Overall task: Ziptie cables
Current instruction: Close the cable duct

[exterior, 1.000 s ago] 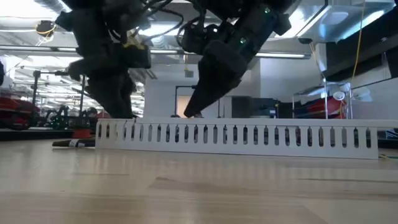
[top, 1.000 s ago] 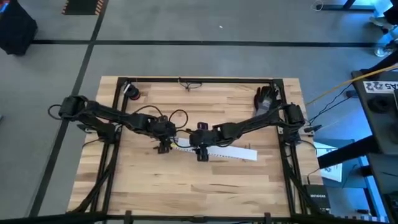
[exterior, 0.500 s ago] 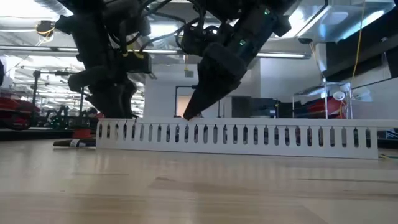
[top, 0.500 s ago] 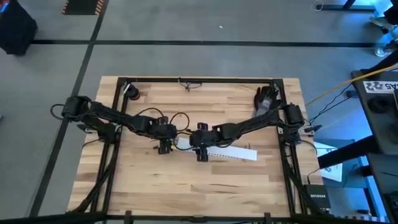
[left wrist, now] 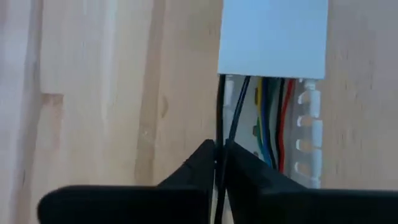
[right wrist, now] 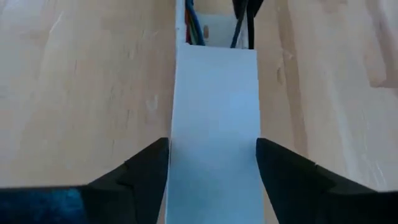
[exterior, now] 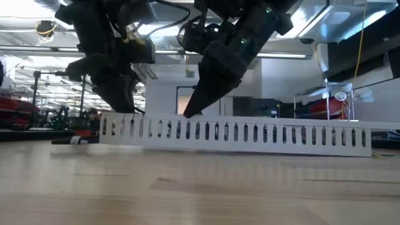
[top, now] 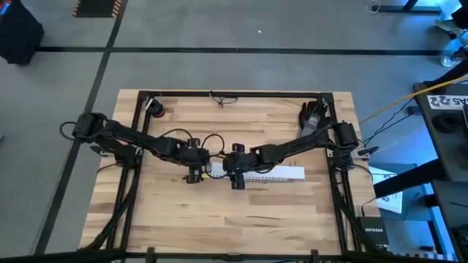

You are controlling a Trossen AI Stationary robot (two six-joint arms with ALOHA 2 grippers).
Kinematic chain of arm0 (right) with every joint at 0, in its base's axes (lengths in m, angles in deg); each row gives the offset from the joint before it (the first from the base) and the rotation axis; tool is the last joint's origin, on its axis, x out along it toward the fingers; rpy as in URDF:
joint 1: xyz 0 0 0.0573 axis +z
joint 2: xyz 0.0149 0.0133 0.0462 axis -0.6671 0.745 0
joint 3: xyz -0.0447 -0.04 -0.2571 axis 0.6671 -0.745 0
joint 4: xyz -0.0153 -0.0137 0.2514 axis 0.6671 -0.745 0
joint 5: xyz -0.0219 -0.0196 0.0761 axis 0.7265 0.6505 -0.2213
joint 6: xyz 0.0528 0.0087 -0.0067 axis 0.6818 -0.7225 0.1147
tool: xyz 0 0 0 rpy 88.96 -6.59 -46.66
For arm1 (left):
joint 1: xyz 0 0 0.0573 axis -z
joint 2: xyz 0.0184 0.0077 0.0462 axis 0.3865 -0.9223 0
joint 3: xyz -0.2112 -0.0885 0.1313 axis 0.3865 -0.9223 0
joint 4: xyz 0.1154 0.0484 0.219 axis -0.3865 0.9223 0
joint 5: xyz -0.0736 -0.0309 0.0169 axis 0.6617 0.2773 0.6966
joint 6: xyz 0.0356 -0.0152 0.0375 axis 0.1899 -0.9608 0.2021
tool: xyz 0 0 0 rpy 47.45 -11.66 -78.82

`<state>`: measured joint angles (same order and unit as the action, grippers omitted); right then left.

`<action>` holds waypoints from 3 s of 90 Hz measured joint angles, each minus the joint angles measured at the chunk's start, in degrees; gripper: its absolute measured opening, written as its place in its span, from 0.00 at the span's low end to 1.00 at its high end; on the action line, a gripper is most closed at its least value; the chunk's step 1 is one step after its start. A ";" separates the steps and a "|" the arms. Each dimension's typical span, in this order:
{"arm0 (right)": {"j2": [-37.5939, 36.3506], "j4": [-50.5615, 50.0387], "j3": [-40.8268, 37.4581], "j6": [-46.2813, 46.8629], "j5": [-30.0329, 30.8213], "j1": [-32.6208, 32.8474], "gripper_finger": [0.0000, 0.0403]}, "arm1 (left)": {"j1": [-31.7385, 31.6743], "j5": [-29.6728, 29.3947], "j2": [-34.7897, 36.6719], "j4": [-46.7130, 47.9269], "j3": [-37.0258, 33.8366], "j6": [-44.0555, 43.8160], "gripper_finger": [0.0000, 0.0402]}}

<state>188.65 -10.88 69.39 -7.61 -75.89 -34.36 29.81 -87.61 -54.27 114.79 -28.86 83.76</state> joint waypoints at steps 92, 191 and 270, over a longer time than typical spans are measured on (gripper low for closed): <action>1.75 1.49 0.09 2.95 -0.01 -0.01 0.58 | 4.98 8.07 0.04 -4.39 -2.53 -9.56 0.00; 1.86 1.68 0.02 2.93 -0.39 0.00 0.58 | 5.05 8.67 0.72 8.81 5.02 -7.38 0.36; 1.86 1.66 0.00 2.75 -0.85 -0.02 0.58 | 1.32 -4.44 8.72 17.51 15.82 -5.84 0.36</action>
<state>190.51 -9.22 69.39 -4.85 -76.74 -34.38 31.13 -92.05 -45.55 132.30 -13.04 77.91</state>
